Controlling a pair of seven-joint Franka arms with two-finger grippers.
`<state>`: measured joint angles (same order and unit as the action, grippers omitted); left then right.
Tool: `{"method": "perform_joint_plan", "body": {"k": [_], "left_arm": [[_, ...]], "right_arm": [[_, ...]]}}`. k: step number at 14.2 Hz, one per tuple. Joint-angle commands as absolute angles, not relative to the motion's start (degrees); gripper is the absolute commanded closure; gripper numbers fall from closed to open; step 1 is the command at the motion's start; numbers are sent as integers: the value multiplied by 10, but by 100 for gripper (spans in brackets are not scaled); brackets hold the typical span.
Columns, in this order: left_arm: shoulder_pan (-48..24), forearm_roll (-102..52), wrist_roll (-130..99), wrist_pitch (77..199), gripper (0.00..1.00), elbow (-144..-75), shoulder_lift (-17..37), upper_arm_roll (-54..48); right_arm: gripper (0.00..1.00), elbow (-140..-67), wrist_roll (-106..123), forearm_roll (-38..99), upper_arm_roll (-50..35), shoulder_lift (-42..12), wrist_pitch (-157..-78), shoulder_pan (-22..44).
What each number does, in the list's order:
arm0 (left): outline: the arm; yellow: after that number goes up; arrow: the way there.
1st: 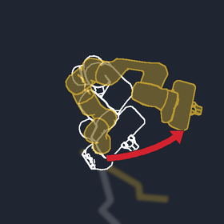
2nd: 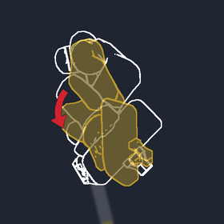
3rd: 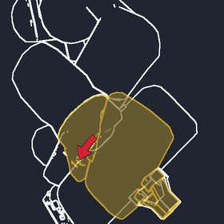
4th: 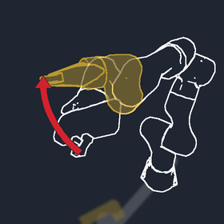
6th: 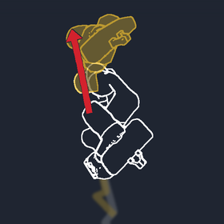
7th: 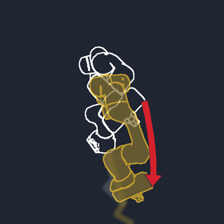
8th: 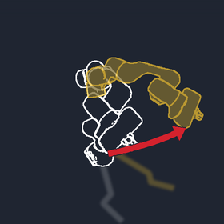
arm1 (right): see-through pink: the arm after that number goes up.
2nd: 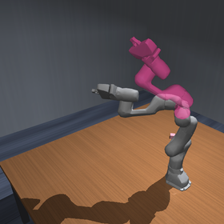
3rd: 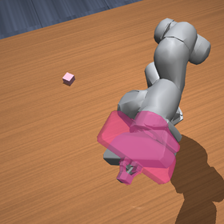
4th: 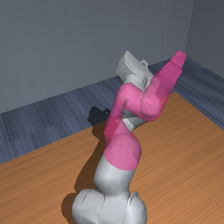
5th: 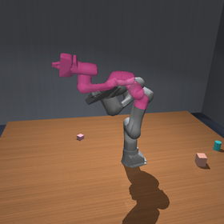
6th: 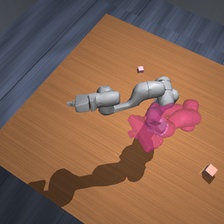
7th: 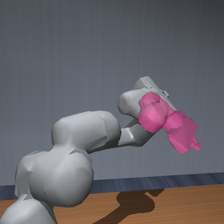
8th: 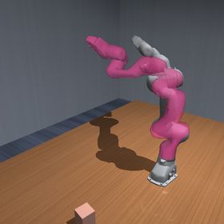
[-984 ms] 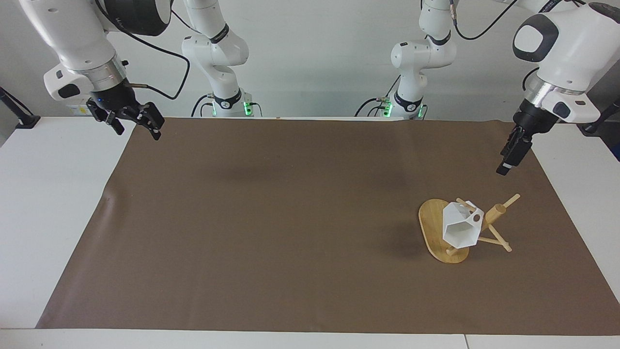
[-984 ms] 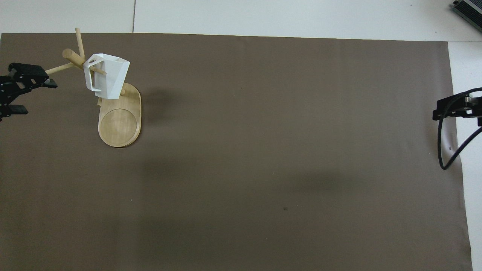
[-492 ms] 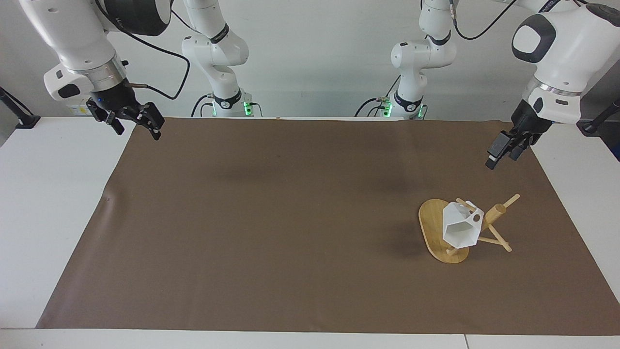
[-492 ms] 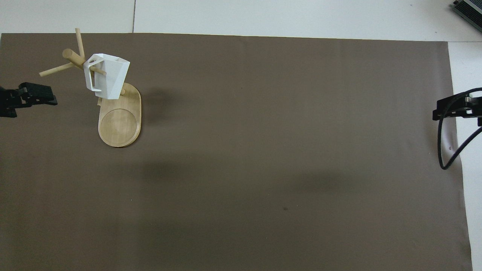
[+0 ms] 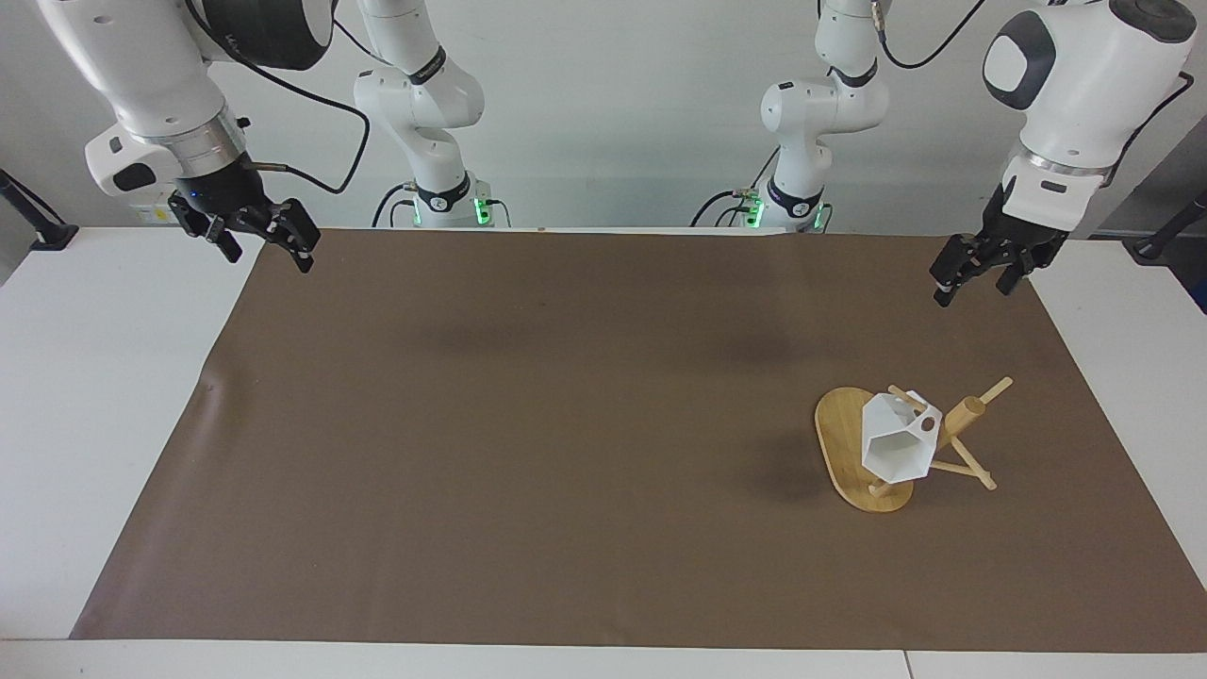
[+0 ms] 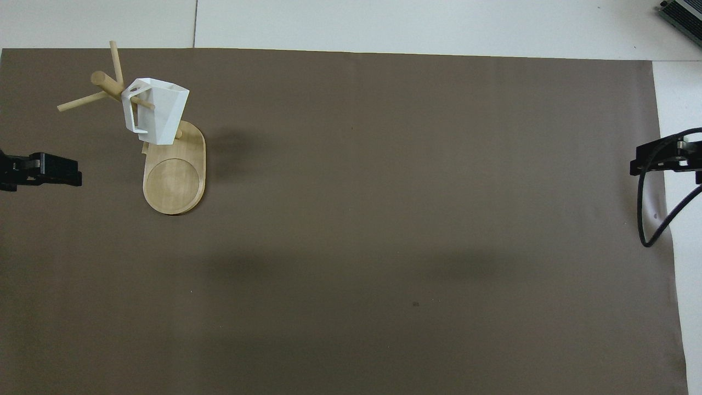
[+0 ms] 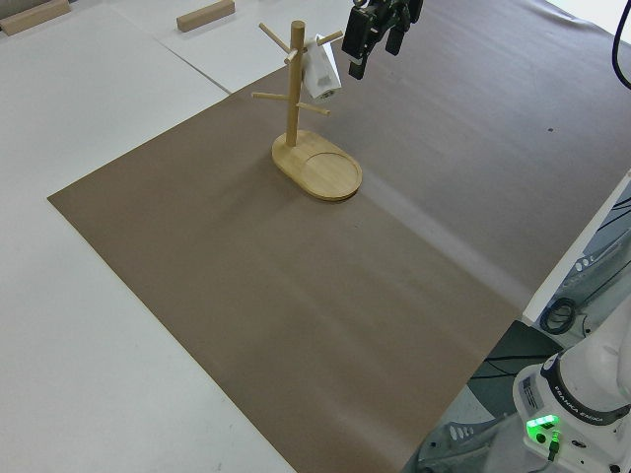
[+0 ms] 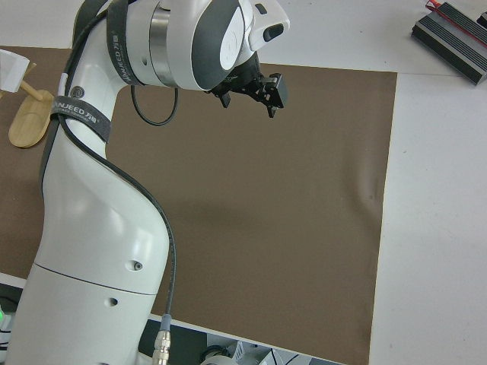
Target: Hang cup on rack
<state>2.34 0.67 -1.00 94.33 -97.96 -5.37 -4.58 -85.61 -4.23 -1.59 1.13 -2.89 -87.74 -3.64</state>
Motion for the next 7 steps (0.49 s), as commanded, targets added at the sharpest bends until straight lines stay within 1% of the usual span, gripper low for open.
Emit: {"method": "perform_joint_plan", "body": {"k": [1,3,5,7], "left_arm": [[24,11,-1,930,0,-988,-62,-40],[17,12,3,929,0,-991,-65,-38],[15,14,5,924,0,-976,-59,-43],[14,17,10,891,0,-929,-40,-47]], "right_arm": [[0,-868,-34,-12,16,-20,-882,-34],[0,-868,-34,-12,16,-20,-882,-34],[0,-868,-34,-12,16,-20,-882,-34],[0,-868,-34,-13,16,-20,-882,-34]]}}
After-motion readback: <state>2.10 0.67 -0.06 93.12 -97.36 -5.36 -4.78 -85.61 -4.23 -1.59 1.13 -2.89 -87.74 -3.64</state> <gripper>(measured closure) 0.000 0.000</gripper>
